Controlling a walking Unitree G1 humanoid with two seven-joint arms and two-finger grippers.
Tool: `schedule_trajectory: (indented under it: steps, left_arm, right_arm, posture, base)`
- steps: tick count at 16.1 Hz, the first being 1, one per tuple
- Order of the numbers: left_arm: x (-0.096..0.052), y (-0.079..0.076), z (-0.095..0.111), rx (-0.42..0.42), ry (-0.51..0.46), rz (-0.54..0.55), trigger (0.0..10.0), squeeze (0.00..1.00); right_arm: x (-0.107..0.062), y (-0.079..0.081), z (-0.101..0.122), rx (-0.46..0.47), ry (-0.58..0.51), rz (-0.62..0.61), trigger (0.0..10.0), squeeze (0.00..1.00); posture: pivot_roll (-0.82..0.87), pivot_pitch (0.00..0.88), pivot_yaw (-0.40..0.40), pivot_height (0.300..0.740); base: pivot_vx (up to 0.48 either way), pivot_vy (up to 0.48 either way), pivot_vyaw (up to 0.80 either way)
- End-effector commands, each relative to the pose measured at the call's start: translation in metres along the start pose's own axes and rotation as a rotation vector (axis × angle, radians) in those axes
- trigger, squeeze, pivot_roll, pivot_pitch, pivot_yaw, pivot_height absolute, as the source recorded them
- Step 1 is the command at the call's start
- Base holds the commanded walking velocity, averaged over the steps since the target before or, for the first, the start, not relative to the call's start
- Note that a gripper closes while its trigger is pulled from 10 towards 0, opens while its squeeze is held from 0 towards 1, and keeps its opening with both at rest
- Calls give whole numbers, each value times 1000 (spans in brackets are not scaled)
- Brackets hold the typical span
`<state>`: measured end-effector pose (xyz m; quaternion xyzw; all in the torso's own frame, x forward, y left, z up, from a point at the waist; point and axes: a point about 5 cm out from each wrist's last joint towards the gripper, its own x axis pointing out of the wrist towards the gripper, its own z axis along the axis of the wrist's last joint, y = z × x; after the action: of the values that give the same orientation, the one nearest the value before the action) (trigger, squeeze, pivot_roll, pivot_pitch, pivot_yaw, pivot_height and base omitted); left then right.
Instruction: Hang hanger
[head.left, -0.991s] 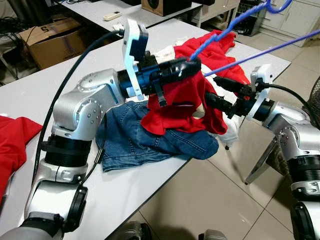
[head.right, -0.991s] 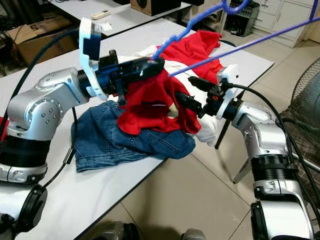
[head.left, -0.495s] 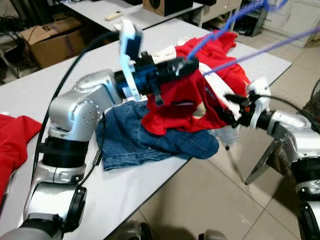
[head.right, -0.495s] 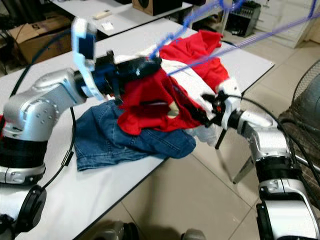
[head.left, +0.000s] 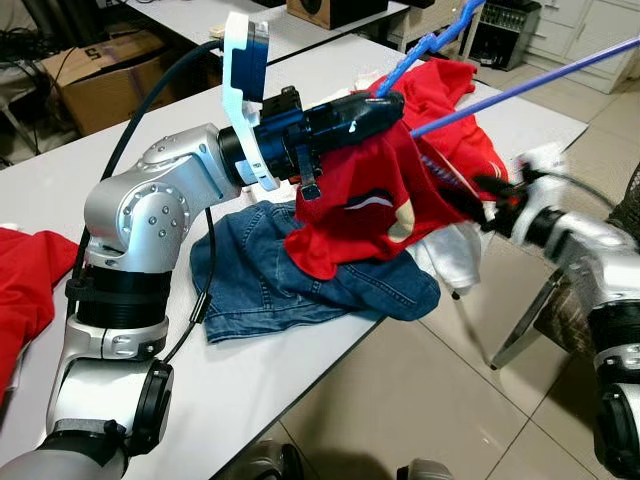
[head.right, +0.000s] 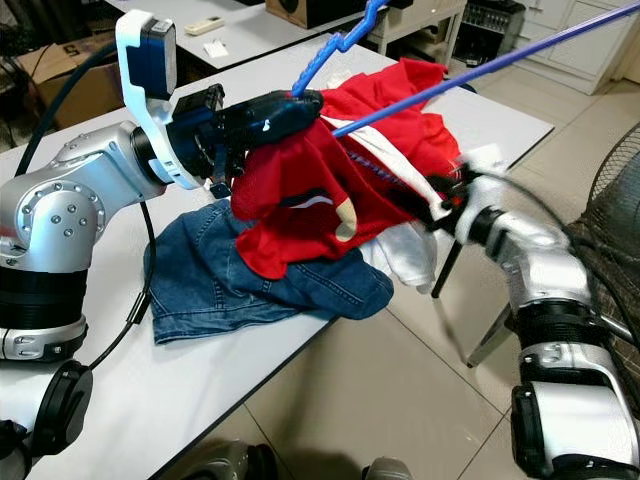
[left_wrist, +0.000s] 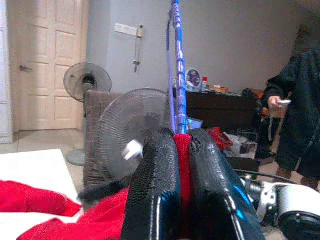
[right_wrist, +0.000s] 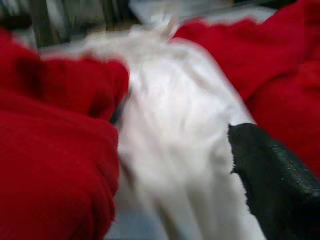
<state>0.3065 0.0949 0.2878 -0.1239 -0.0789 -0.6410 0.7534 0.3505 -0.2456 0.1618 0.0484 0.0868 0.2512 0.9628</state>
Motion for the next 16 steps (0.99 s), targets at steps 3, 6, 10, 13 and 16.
schedule_trajectory:
  steps: [3,6,10,13,16]
  left_arm:
    - [-5,-1,18,84,-27,11,0,0]
    - [-20,5,16,110,11,62,0,0]
    - [-28,5,16,144,76,47,0,0]
    - [-34,9,15,162,108,54,0,0]
    - [-44,6,7,186,235,27,0,0]
  right_arm:
    - [-11,-11,23,85,-122,-53,0,0]
    - [-37,-17,56,191,-313,-50,0,0]
    - [-68,-20,81,239,-425,-58,0,0]
    - [-86,-21,92,274,-478,-79,0,0]
    - [-114,-28,91,353,-548,-146,0,0]
  posture:
    - [-154,0,53,740]
    - [-180,0,80,740]
    - [-194,0,93,740]
    - [-206,0,104,740]
    - [-209,0,114,740]
  base:
    - [0,0,0]
    - [0,0,0]
    - [0,0,0]
    - [0,0,0]
    - [0,0,0]
